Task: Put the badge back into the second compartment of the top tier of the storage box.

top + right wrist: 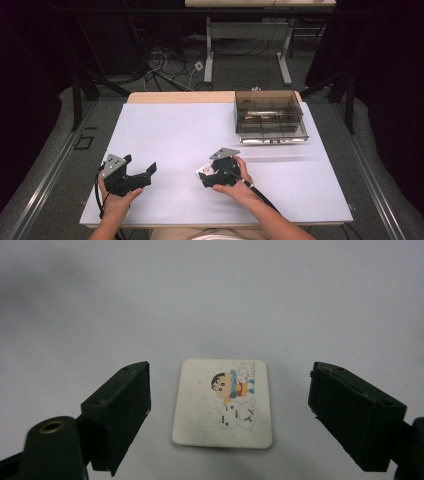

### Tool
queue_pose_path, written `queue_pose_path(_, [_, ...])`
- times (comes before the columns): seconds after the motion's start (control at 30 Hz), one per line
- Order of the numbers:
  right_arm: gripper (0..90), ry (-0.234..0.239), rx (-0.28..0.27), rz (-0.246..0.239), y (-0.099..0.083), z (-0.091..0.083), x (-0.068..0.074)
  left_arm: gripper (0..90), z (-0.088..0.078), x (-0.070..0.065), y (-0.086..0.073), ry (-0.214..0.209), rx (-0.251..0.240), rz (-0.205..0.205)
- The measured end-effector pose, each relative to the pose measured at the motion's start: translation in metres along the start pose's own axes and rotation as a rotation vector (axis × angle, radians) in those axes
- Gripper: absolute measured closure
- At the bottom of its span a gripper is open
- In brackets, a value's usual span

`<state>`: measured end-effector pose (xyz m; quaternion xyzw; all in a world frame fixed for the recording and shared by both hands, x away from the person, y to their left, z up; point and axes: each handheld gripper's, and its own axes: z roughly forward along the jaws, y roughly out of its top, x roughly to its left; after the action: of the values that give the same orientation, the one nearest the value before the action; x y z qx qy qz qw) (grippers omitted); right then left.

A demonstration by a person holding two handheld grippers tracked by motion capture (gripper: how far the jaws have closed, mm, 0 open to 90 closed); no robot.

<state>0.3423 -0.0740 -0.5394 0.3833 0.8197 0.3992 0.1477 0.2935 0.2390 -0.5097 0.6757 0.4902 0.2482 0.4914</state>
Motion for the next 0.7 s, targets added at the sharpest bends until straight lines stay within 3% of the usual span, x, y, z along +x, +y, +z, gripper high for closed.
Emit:
queue_pose_path(0.53, [18.1, 0.003, 0.072, -0.009, -0.004, 0.019, 0.001, 3.7, 0.000, 0.000, 0.000, -0.002, 0.003, 0.000])
queue_pose_path(0.7, [18.3, 0.003, 0.070, -0.016, -0.005, 0.023, 0.001, 3.7, 0.000, 0.000, 0.000, -0.002, 0.007, 0.004])
